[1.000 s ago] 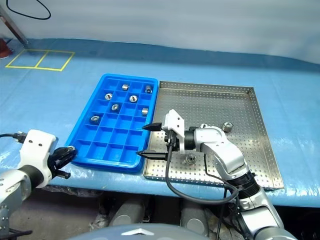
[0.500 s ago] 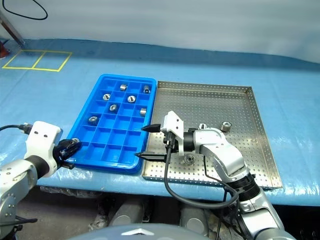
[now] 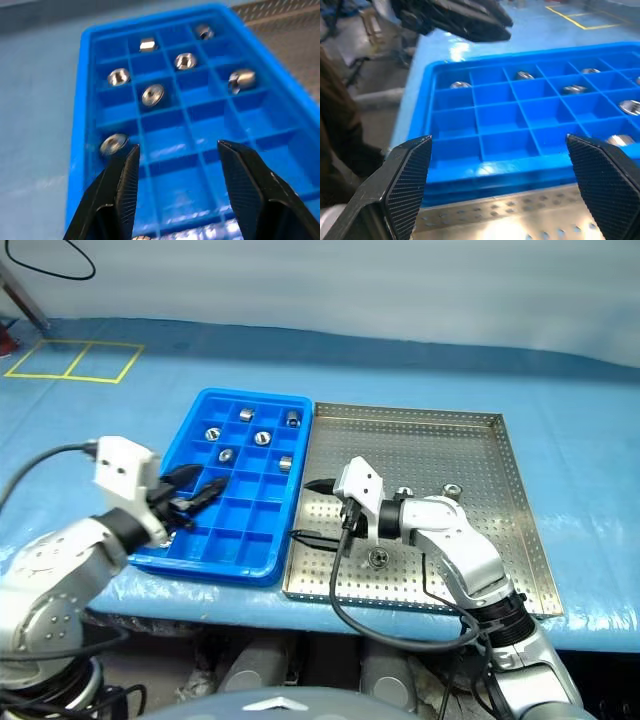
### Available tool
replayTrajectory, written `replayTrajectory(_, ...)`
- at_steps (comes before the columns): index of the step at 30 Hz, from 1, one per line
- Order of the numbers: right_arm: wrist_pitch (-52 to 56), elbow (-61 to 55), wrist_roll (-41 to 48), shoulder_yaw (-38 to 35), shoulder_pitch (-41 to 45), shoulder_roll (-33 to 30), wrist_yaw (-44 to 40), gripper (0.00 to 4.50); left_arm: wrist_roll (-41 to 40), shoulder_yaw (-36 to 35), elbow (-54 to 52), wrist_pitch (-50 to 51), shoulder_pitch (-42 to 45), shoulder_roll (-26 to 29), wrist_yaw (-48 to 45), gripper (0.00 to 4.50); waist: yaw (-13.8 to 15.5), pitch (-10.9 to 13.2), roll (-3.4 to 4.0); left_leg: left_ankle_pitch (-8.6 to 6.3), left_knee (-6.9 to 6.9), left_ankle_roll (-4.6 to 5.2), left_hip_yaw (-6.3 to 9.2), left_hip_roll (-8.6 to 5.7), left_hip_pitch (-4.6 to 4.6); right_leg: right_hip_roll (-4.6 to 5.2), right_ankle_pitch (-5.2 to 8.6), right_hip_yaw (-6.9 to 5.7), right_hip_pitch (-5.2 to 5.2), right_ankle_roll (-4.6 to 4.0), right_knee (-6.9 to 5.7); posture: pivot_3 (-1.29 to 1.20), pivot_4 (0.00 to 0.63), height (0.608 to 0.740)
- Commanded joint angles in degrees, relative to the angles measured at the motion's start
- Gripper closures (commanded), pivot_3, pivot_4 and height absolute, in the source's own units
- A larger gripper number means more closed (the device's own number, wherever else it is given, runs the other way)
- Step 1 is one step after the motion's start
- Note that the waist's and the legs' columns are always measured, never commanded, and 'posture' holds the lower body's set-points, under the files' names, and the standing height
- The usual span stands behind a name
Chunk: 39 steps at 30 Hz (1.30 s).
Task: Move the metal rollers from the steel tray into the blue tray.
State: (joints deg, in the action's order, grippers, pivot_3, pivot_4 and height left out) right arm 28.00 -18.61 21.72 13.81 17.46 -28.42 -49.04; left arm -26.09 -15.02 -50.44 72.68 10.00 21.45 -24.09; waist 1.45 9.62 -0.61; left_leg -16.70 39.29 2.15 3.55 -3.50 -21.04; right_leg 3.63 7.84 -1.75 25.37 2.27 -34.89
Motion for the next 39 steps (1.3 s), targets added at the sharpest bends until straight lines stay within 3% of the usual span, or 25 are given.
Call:
replayTrajectory(1, 0.65, -3.22, -2.34, -4.52, -2.66, -3.25, 3.59, 0.0, 0.48, 10.91, 5.49, -7.08, 2.07, 1.24, -2.54, 1.83, -0.62, 0.0, 0.0, 0.0, -0.03, 0.01, -0.05, 0.0, 0.0, 0.0, -0.07, 0.06, 0.03, -0.12, 0.0, -0.1, 0.15, 0.74)
replayTrajectory(6, 1.84, -5.8, -3.63, -10.37, -6.82, -6.83, 7.42, 0.0, 2.47, 24.64, 15.13, -14.63, 6.51, 4.59, -8.93, 1.83, -2.46, 0.0, 0.0, -0.01, -0.08, 0.03, -0.17, 0.13, -0.02, -0.06, -0.06, 0.2, 0.12, -0.27, 0.0, -0.18, 0.15, 0.74)
replayTrajectory(16, 4.67, -11.24, -3.47, -16.85, -13.18, -9.93, 11.31, 0.0, 4.74, 38.33, 28.9, -23.61, 16.26, 6.55, -21.25, 1.83, -6.06, 0.0, 0.01, -0.34, 0.05, 0.7, -0.64, 0.17, 0.09, -0.11, 0.16, 0.39, 0.07, -0.22, 0.01, -0.3, 0.15, 0.74)
replayTrajectory(30, 7.39, -16.31, -1.08, -17.68, -17.1, -9.93, 11.38, 0.0, 11.86, 49.05, 39.08, -29.69, 22.53, 4.99, -28.84, 1.83, -10.09, 0.0, 0.01, -0.58, 0.23, 1.13, -1.38, 0.18, 0.28, -0.15, -0.02, 1.14, 0.09, 0.17, 0.04, -0.34, 0.15, 0.74)
replayTrajectory(39, 7.57, -17.13, -0.56, -17.55, -17.26, -9.99, 11.77, 0.0, 15.8, 50.97, 43.6, -31.32, 21.98, 2.9, -28.71, 1.83, -11.1, 0.0, 0.0, -0.61, 0.24, 1.19, -1.51, 0.18, 0.33, -0.16, -0.07, 1.28, 0.1, 0.26, 0.04, -0.34, 0.15, 0.74)
